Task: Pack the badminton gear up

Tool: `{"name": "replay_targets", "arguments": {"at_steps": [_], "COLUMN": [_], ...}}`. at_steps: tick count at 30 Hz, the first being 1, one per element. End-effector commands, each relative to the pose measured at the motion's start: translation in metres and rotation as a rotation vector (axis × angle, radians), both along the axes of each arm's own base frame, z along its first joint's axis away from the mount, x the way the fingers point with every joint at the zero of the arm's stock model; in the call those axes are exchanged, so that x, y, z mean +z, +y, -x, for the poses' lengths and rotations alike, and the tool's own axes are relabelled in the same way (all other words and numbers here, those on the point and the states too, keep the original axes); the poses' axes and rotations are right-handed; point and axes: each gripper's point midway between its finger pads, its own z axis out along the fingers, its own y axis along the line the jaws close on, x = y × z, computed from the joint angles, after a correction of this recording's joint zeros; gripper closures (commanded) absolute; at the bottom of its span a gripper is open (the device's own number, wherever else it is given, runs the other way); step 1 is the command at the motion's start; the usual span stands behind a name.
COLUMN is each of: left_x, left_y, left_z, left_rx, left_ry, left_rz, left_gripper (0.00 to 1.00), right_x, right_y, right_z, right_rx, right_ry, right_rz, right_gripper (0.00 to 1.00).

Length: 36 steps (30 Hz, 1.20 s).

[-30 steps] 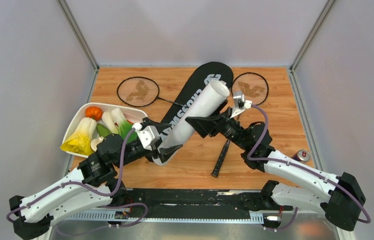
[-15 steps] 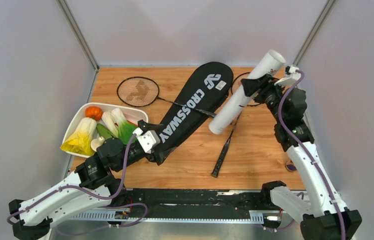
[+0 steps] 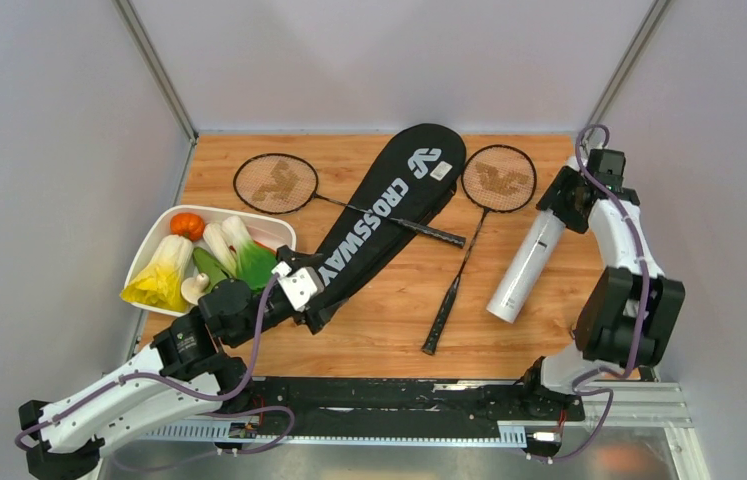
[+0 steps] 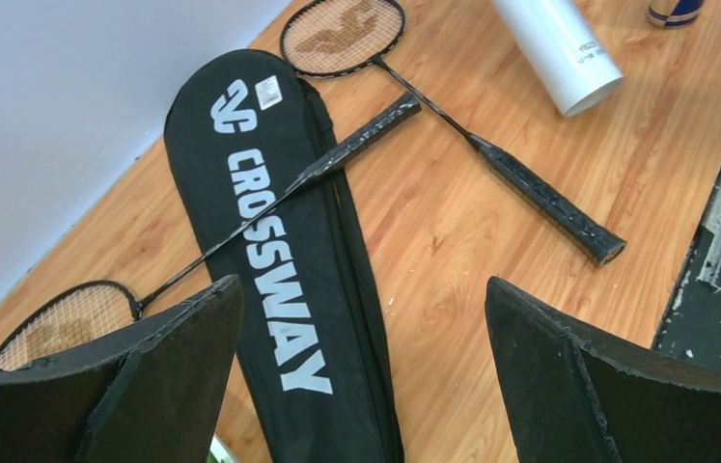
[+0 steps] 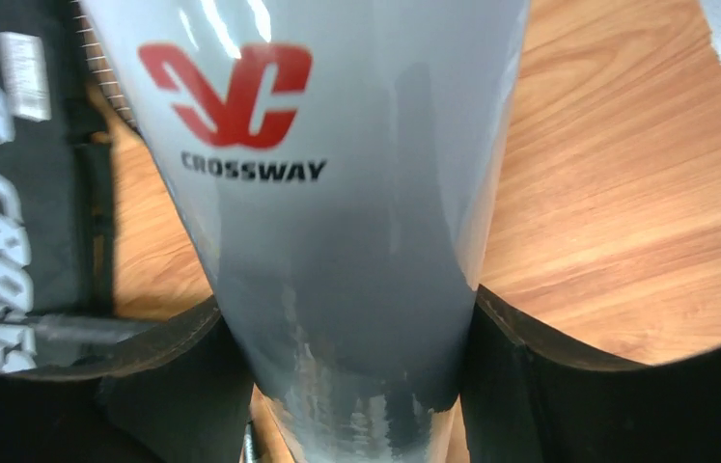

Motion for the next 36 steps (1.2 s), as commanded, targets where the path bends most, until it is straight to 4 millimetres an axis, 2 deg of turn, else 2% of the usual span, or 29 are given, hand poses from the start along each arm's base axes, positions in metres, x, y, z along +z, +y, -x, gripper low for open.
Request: {"name": "replay_targets", "arguments": {"at_steps": [1, 5, 7, 9, 15, 20, 23, 26, 28, 32, 34, 36], "left_x": [0.010, 0.011, 0.011, 0.011, 0.012, 0.008, 0.011, 0.013, 0.016, 0.022, 0.023, 0.024], "left_y": [0.005, 0.008, 0.010, 0.014, 0.020, 0.021, 0.022, 0.025, 0.026, 0.029, 0.033, 0.035], "left_z": [-0.007, -0.009, -0.011, -0.014, -0.019, -0.020, -0.018, -0.016, -0.015, -0.017, -0.019, -0.021], "left_rx": [0.053, 0.077, 0.094, 0.118, 0.160, 0.169, 0.158, 0.154, 0.155, 0.181, 0.206, 0.230], "left_ry": [-0.017, -0.017, -0.018, -0.022, -0.032, -0.038, -0.054, -0.062, -0.067, -0.059, -0.051, -0.042], "left_rz": [0.043, 0.056, 0.059, 0.063, 0.064, 0.048, 0.055, 0.068, 0.083, 0.114, 0.124, 0.132], "left_gripper": [0.00, 0.00, 0.00, 0.00, 0.00, 0.00, 0.00, 0.00, 0.00, 0.00, 0.00, 0.00], "right_x": [-0.025, -0.065, -0.078, -0.079, -0.043, -0.012, 0.007, 0.021, 0.023, 0.007, -0.009, -0.026], "right_y": [-0.040, -0.064, -0.077, -0.085, -0.083, -0.066, -0.030, 0.033, 0.075, 0.159, 0.187, 0.206], "right_z": [-0.019, -0.034, -0.037, -0.039, -0.048, -0.047, -0.052, -0.063, -0.068, -0.067, -0.065, -0.062], "right_rx": [-0.077, -0.133, -0.165, -0.177, -0.160, -0.121, 0.011, 0.251, 0.398, 0.682, 0.804, 0.885], "right_ry": [0.118, 0.222, 0.256, 0.261, 0.168, 0.103, 0.039, -0.053, -0.104, -0.149, -0.147, -0.127], "right_rz": [0.118, 0.139, 0.148, 0.141, 0.138, 0.162, 0.159, 0.144, 0.148, 0.158, 0.165, 0.158], "right_gripper": [0.32, 0.30, 0.28, 0.24, 0.15, 0.16, 0.17, 0.17, 0.17, 0.16, 0.15, 0.15]}}
